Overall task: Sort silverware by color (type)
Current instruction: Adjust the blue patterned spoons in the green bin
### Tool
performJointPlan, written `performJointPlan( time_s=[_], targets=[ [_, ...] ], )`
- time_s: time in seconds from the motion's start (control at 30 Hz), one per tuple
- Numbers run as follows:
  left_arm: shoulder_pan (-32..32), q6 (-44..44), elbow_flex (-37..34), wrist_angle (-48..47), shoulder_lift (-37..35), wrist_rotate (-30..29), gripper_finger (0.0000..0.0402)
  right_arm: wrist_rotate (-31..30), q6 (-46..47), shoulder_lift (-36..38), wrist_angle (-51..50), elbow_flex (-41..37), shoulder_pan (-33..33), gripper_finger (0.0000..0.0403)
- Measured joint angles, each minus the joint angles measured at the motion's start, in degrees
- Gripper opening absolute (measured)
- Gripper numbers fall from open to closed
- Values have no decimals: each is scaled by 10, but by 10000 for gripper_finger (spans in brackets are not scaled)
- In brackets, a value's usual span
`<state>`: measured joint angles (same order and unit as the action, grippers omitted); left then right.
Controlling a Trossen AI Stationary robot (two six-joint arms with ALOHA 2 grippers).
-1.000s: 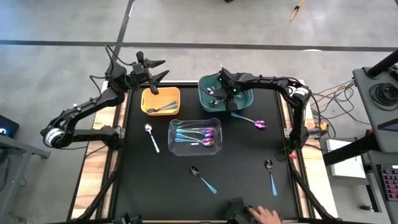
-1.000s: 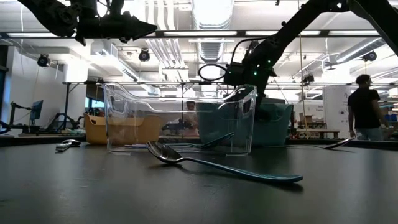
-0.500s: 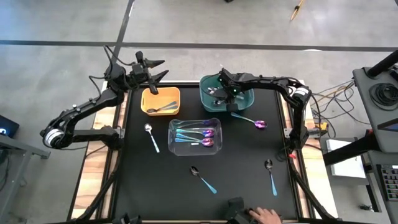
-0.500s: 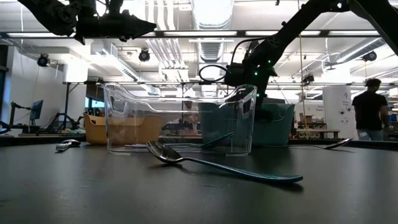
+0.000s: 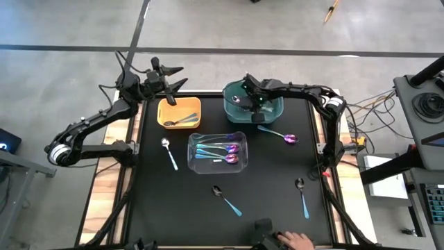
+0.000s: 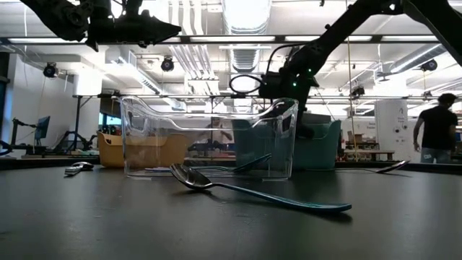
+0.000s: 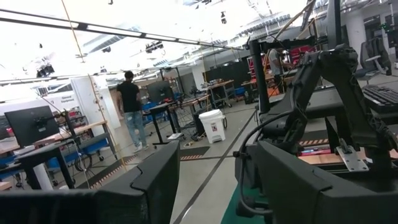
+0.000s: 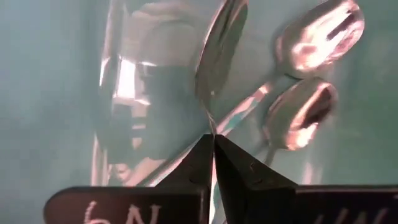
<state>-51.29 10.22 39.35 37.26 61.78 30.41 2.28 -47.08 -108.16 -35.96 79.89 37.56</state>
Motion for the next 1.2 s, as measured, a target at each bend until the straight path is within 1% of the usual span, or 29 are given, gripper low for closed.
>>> performJointPlan(
  time_s=[0.17, 0.37, 0.47, 0.6, 0.73, 0.9, 1.03, 1.1, 1.2],
  targets=[
    [0, 0, 0, 0, 0, 0, 194, 0, 38, 0, -7, 18, 0, 8],
    [0, 0, 0, 0, 0, 0, 194, -29, 52, 0, -15, 30, 0, 8],
    [0, 0, 0, 0, 0, 0, 194, -32, 75, 0, -16, 31, 0, 8],
    [0, 0, 0, 0, -1, 0, 194, -31, 124, 0, -15, 32, 0, 9],
    [0, 0, 0, 4, -2, 0, 194, -8, 176, 0, -4, 32, 0, 9],
    [0, 2, 4, 12, -4, -18, 194, -3, 281, 1, 14, 32, 0, 9],
    [0, 6, 12, 11, -4, -21, 194, -3, 378, -3, 36, 32, 2, 9],
    [0, 9, 14, 11, -4, -21, 194, -3, 400, -7, 32, 33, 3, 9],
    [0, 9, 17, 10, -4, -21, 194, 8, 400, -13, 13, 33, 2, 9]
  ],
)
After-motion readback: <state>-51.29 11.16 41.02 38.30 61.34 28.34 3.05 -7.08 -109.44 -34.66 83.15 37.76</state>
